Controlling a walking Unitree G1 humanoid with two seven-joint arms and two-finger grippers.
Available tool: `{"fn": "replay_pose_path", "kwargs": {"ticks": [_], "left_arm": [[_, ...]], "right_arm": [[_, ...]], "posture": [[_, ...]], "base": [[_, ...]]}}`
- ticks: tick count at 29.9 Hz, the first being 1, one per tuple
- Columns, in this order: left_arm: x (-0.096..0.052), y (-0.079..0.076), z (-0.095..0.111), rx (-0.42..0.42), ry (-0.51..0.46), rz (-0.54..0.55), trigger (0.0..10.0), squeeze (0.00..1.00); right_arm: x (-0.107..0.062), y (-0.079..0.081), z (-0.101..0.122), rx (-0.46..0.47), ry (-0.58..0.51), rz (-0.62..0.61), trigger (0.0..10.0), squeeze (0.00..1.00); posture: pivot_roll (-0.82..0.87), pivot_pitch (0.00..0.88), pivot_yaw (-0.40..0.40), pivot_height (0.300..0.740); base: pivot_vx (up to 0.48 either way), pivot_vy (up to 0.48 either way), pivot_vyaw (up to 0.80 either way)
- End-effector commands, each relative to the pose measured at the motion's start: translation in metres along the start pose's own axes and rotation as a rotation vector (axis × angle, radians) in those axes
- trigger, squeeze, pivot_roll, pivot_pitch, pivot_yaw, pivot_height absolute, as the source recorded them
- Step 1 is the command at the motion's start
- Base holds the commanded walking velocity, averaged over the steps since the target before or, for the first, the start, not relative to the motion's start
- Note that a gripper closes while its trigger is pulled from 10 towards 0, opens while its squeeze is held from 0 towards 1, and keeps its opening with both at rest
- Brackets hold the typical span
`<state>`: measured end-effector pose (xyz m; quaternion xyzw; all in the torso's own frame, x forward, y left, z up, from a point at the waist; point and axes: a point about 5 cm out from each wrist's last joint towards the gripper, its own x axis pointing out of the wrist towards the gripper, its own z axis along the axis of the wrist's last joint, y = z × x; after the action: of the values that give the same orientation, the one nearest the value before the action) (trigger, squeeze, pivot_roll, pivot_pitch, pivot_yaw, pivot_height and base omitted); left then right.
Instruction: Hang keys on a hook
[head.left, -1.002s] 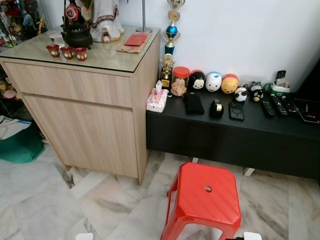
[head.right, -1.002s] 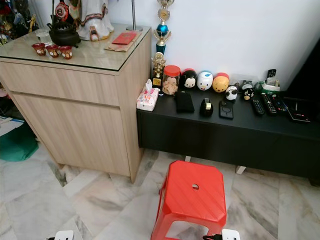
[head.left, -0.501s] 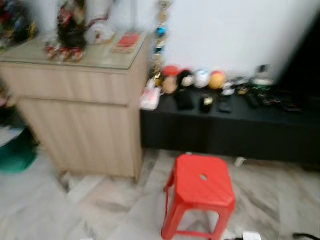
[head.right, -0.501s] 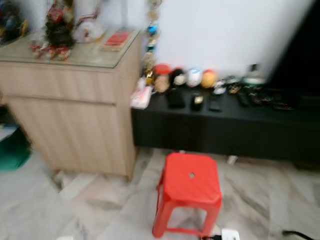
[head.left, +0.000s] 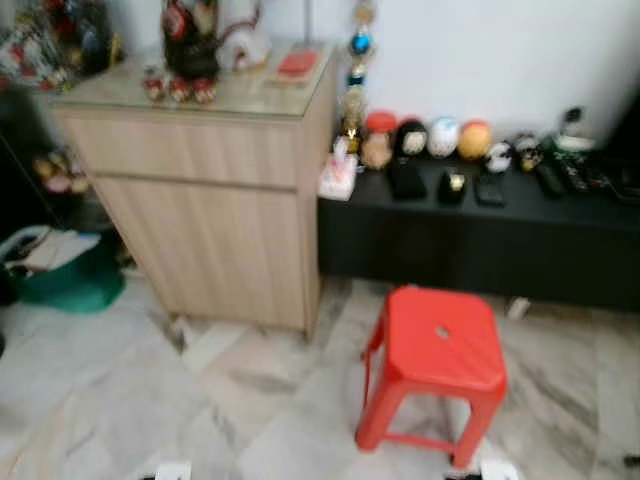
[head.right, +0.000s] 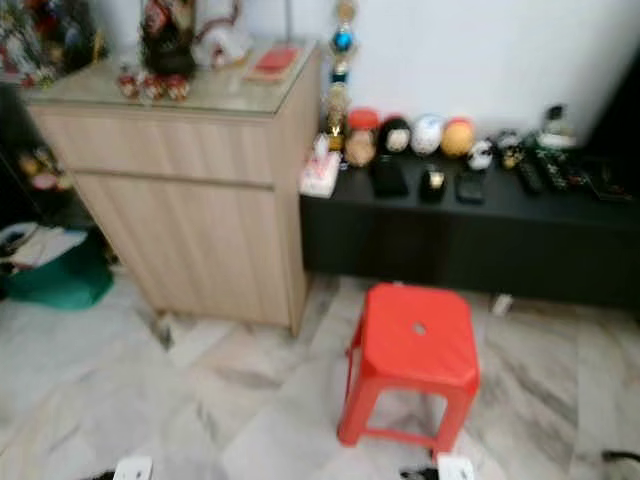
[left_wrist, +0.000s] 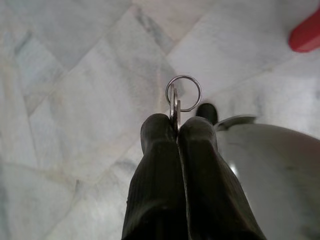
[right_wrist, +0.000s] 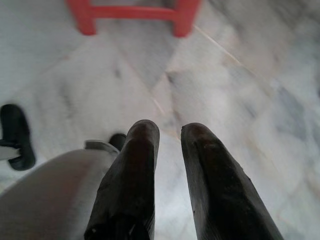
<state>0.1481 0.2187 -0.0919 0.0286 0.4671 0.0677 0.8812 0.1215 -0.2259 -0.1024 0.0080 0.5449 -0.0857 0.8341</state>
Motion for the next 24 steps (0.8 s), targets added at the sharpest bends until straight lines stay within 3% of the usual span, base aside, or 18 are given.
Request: {"fn": "replay_pose_path", "kwargs": {"ticks": [1,6,12,22,24], "left_arm": [[-0.0015,0.0046,-0.0063,0.002,0.022,0.013,10.0,0.00],[-0.0008,0.0048,-0.0023,-0.020,0.003,0.012,10.0,0.00],[-0.0001,0.0041,0.0000,0.014,0.003,0.007,10.0,0.00],[0.0003,0.0044,0.0018,0.017,-0.001,0.003,10.0,0.00],[0.0003,0.0047,0.0019,0.019,-0.001,0.003,10.0,0.00]], "right_arm": [[0.0008,0.0061,0.0034,0.004,-0.006,0.014,10.0,0.00],[0.0010,0.0062,0.0041,0.004,-0.004,0.013,10.0,0.00],[0.0011,0.0062,0.0059,0.005,-0.008,0.011,10.0,0.00],[0.0014,0.0083,0.0053,0.005,0.011,0.008,10.0,0.00],[0.0014,0.0086,0.0046,0.021,0.015,0.006,10.0,0.00]], "posture": [[-0.02,0.000,-0.039,0.740],[-0.01,0.000,-0.048,0.740],[-0.02,0.000,-0.052,0.740],[-0.02,0.000,-0.052,0.740],[-0.02,0.000,-0.051,0.740]], "base": [[0.000,0.000,0.00],[0.000,0.000,0.00],[0.000,0.000,0.00],[0.000,-0.449,0.00],[0.000,-0.480,-0.77]]}}
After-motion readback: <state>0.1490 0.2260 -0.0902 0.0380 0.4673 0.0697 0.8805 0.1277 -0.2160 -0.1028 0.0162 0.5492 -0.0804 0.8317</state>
